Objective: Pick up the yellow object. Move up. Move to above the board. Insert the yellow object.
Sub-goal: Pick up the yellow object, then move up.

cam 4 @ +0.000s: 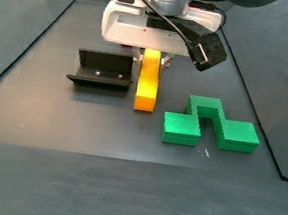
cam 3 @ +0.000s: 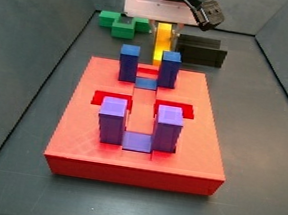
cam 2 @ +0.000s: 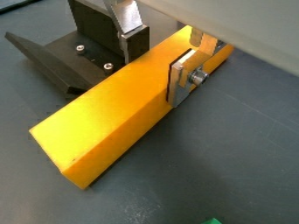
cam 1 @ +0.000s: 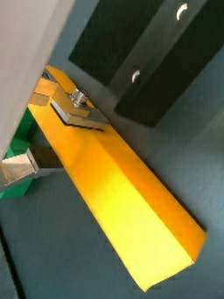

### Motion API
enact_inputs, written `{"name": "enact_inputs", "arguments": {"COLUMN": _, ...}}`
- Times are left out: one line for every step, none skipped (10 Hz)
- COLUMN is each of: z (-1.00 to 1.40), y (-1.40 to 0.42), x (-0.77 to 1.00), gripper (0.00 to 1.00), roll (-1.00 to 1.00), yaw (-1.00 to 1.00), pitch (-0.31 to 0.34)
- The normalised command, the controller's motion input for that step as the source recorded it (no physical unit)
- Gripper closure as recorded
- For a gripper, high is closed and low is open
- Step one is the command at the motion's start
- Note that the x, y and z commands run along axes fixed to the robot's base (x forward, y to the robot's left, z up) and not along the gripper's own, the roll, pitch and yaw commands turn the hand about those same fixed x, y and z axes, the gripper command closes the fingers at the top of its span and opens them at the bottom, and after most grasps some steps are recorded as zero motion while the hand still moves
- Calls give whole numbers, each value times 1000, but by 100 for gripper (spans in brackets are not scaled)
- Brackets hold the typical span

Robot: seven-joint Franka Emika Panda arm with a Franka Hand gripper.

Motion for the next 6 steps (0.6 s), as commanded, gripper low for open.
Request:
{"name": "enact_inputs", "arguments": {"z": 0, "y": 0, "x": 0, "gripper": 100, "roll": 0, "yaw": 0, "pitch": 0}}
{"name": "enact_inputs", "arguments": {"z": 0, "y": 0, "x": 0, "gripper": 100, "roll": 0, "yaw": 0, "pitch": 0}}
{"name": "enact_inputs", "arguments": {"z": 0, "y": 0, "x": 0, "gripper": 100, "roll": 0, "yaw": 0, "pitch": 0}}
{"name": "enact_inputs", "arguments": {"z": 0, "y": 0, "x": 0, "gripper": 100, "roll": 0, "yaw": 0, "pitch": 0}}
{"name": "enact_inputs", "arguments": {"z": 0, "y": 0, "x": 0, "gripper": 100, "roll": 0, "yaw": 0, "pitch": 0}}
{"name": "enact_inputs", "arguments": {"z": 833, "y": 0, "x": 0, "gripper": 100, "roll": 0, "yaw": 0, "pitch": 0}}
